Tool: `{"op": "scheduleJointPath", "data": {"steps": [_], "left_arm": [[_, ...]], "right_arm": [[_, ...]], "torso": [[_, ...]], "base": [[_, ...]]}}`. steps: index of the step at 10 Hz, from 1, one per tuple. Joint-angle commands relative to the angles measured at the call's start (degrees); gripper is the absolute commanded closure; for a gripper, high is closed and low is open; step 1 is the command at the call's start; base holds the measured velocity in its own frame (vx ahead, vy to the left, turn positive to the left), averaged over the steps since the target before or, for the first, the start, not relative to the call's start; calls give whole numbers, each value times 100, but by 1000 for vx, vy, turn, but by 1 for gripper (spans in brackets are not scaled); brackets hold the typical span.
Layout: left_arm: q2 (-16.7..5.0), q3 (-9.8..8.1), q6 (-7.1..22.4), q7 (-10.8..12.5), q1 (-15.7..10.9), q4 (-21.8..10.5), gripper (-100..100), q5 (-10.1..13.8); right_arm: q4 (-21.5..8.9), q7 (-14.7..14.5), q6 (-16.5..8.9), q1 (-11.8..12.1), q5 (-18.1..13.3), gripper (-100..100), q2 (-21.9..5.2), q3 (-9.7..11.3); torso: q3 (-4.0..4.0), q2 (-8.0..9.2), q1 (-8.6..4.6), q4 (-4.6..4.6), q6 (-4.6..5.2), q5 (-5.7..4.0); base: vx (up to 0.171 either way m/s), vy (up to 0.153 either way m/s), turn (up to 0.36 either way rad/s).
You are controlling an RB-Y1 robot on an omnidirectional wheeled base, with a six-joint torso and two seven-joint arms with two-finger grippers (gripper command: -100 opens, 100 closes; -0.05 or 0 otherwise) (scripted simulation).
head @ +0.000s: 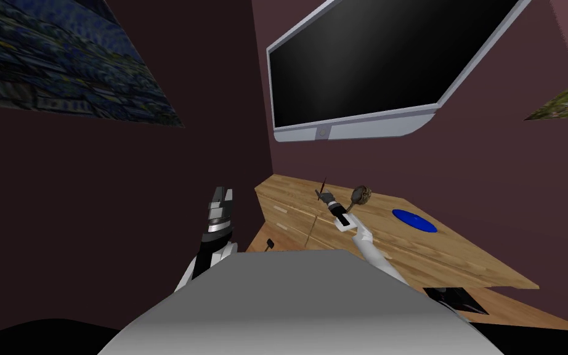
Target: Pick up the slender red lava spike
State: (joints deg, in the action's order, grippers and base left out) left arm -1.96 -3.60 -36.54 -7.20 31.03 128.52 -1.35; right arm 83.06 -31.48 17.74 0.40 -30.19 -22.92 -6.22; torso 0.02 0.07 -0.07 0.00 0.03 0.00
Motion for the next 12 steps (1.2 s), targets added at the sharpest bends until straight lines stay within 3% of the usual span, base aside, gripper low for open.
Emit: {"op": "scheduleJointPath", "data": {"steps": [1, 2, 3, 7, 9, 10, 12], "left_arm": [[0, 0, 0, 0, 0, 0, 0, 0], [0, 0, 0, 0, -1, 0, 0, 0], [0, 1, 0, 0, -1, 0, 0, 0], [0, 1, 0, 0, -1, 0, 0, 0], [0, 0, 0, 0, -1, 0, 0, 0], [0, 1, 0, 0, -1, 0, 0, 0], [0, 1, 0, 0, -1, 0, 0, 0]], "right_arm": [[-286, -79, 67, -286, 30, -100, 29, 59], [-470, -79, 67, -434, 30, -100, 29, 59], [-516, -79, 67, -434, 30, -100, 29, 59], [-1325, -347, 315, -1200, 174, -100, 97, 308], [-1729, -347, 315, -1534, 174, -100, 97, 308], [-1905, -480, 439, -1737, 247, -100, 131, 433], [-2342, -480, 439, -2085, 247, -100, 131, 433]], "torso": [[0, 0, 0, 0, 0, 0], [4, 6, 3, 2, -4, 1], [2, 1, 2, 1, -4, 1], [1, 1, 3, 1, -4, 1], [5, 8, -2, 3, -2, 0], [2, 1, 3, 1, -4, 1], [5, 7, 5, 2, -3, 1]], "base": [[-54, 9, -101], [-30, 3, 15], [-5, -3, 15], [-42, -1, -100], [-40, -2, -59], [-49, 9, -149], [-37, 5, -48]]}}
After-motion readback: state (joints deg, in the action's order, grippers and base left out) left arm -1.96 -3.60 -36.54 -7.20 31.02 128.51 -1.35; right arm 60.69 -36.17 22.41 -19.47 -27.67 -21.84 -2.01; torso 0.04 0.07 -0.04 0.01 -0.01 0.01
